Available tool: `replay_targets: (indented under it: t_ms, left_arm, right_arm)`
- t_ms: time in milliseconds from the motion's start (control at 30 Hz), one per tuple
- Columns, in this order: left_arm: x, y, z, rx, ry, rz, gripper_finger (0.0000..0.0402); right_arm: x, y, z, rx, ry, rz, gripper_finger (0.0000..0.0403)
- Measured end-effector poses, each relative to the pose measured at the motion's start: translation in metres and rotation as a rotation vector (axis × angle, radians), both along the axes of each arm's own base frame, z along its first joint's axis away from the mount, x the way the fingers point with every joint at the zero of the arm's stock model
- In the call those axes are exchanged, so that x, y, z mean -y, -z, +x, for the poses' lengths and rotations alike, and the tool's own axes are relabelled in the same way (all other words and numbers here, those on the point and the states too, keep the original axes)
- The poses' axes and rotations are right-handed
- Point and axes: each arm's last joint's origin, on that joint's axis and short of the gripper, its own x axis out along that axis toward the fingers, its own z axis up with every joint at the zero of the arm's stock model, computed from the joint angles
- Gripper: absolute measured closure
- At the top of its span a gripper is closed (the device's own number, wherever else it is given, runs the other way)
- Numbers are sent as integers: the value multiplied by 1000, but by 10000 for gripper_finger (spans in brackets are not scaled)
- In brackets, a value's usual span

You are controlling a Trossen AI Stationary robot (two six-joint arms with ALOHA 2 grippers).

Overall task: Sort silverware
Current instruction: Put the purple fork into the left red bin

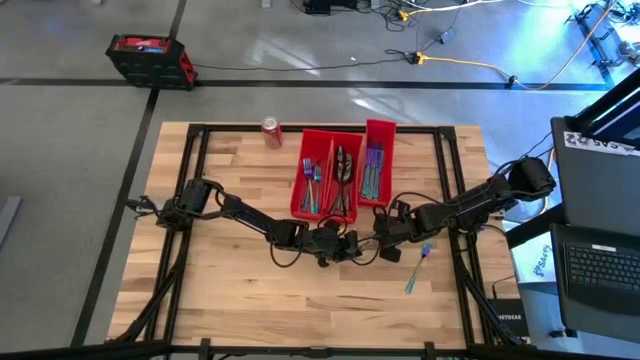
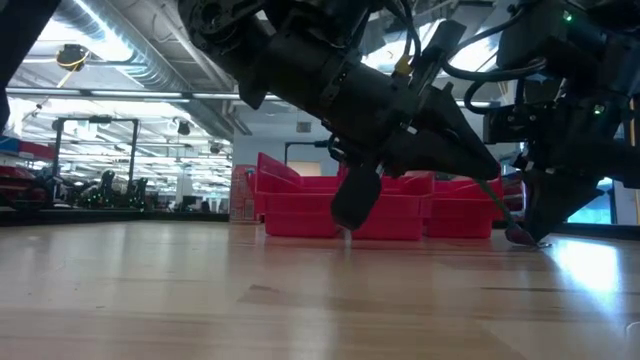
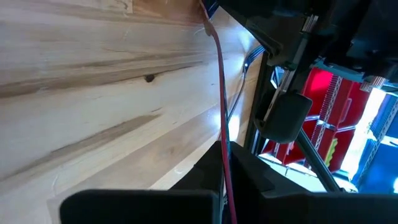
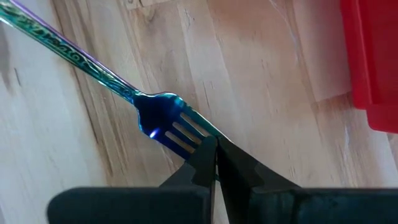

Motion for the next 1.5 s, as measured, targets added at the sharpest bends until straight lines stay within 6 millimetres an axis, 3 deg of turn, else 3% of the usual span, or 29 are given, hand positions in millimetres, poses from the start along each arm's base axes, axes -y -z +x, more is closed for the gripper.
replay_targets:
  t_ms: [233,600,767,1500]
  left_arm:
    - [0,1,-1,-14,-6,-2,395]
    - [-1,1,-1,-18,-7,-1,297]
    - [-1,2,-1,-25,-15,-3,271]
    - [-4,5,-3,-65,-91,-31,265]
  right_arm:
    - [0,0,0,-5,-1,-1,403]
    - [0,0,0,-5,-1,-1,403]
    - [0,0,0,-5,-1,-1,403]
    - [0,0,0,-5,-1,-1,403]
